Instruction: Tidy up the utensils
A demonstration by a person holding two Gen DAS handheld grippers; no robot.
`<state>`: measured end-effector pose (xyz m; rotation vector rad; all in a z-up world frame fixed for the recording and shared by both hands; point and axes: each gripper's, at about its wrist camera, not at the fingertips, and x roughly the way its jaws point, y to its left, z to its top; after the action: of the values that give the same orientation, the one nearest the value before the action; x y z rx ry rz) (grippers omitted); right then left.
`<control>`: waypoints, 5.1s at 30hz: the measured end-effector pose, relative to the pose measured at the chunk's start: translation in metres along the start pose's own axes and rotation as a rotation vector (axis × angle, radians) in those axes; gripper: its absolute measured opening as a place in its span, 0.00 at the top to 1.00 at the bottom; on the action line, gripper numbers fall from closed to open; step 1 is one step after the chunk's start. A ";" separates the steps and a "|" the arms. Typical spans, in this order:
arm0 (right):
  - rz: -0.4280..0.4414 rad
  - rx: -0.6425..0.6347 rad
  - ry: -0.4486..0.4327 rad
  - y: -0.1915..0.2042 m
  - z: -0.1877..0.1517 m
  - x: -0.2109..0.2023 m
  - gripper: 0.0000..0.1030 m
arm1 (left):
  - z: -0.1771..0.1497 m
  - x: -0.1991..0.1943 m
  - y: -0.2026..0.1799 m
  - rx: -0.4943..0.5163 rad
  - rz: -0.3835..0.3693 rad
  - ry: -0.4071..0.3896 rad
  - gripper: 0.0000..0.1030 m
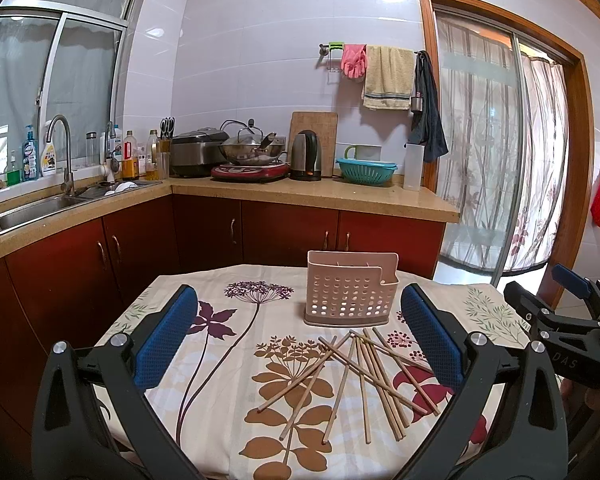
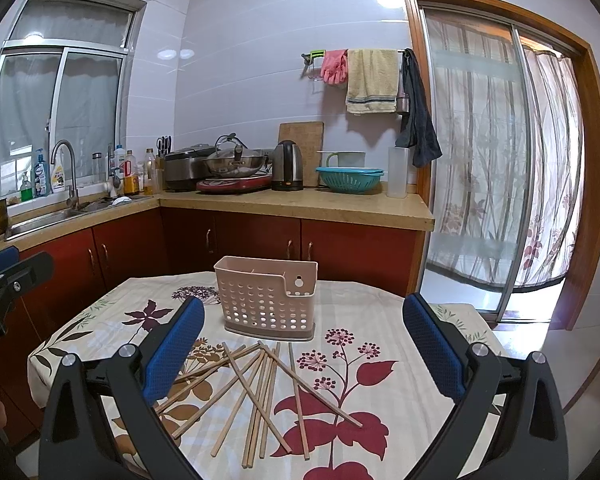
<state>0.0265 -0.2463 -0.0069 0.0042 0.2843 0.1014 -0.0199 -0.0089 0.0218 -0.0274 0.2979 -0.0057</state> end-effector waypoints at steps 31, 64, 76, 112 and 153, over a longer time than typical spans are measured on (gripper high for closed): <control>0.050 0.000 -0.005 0.002 -0.016 0.007 0.06 | -0.005 0.020 0.015 -0.004 -0.002 0.028 0.04; 0.317 -0.058 0.328 -0.007 -0.174 0.110 0.82 | -0.129 0.140 0.040 0.018 0.053 0.278 0.04; 0.325 -0.067 0.309 -0.006 -0.179 0.109 0.93 | -0.144 0.156 0.045 0.084 0.057 0.286 0.04; 0.357 -0.048 0.313 -0.003 -0.183 0.113 0.93 | -0.177 0.182 0.044 0.153 -0.172 0.437 0.64; 0.327 -0.028 0.163 -0.011 -0.128 0.078 0.93 | -0.126 0.127 0.040 0.121 -0.118 0.263 0.94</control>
<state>0.0658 -0.2503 -0.1512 0.0146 0.4432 0.4324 0.0650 0.0269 -0.1372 0.0764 0.5578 -0.1448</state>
